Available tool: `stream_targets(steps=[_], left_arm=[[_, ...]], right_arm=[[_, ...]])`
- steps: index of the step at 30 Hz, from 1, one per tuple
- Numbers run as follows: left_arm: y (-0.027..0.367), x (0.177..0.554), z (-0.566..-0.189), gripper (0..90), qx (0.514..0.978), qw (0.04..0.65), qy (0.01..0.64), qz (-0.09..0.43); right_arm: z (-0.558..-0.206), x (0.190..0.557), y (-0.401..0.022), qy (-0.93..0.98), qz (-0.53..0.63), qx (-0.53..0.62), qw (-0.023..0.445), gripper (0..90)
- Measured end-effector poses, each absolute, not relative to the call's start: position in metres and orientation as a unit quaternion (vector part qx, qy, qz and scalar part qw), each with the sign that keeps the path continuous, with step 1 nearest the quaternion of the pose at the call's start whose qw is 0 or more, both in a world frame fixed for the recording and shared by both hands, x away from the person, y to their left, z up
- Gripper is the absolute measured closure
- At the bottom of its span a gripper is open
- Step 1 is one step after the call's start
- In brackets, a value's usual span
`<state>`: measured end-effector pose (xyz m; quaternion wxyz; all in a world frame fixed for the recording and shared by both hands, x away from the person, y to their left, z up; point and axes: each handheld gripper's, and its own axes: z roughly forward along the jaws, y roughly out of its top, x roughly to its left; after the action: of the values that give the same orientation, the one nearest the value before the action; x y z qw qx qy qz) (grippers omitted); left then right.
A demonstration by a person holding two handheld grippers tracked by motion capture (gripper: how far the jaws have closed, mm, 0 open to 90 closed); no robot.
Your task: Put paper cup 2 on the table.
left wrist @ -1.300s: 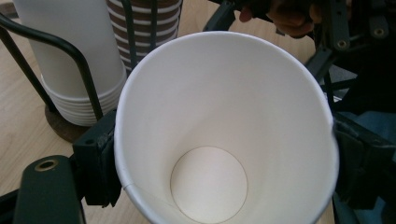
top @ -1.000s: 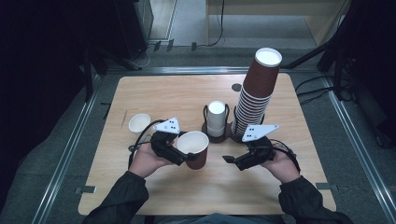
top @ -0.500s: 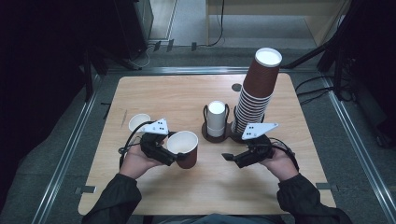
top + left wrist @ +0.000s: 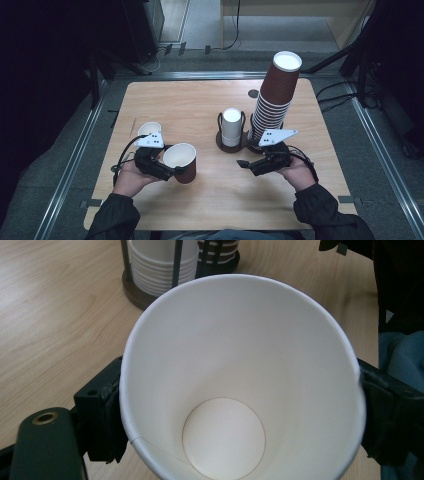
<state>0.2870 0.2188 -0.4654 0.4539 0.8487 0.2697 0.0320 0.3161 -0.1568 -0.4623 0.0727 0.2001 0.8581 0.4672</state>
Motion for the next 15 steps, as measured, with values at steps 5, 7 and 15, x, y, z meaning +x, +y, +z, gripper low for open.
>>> stream_targets(steps=[5,7,15], left_arm=[[0.233,0.282,-0.471,12.7,0.844,0.454,0.283,0.041],[0.237,0.280,-0.473,12.4,0.843,0.455,0.285,0.044],[0.261,0.278,-0.481,12.3,0.836,0.447,0.310,0.067]], right_arm=[[-0.465,0.320,-0.151,0.861,0.466,0.195,0.061,21.2],[-0.465,0.322,-0.148,0.862,0.465,0.190,0.061,21.2],[-0.468,0.323,-0.143,0.866,0.460,0.186,0.053,21.3]])
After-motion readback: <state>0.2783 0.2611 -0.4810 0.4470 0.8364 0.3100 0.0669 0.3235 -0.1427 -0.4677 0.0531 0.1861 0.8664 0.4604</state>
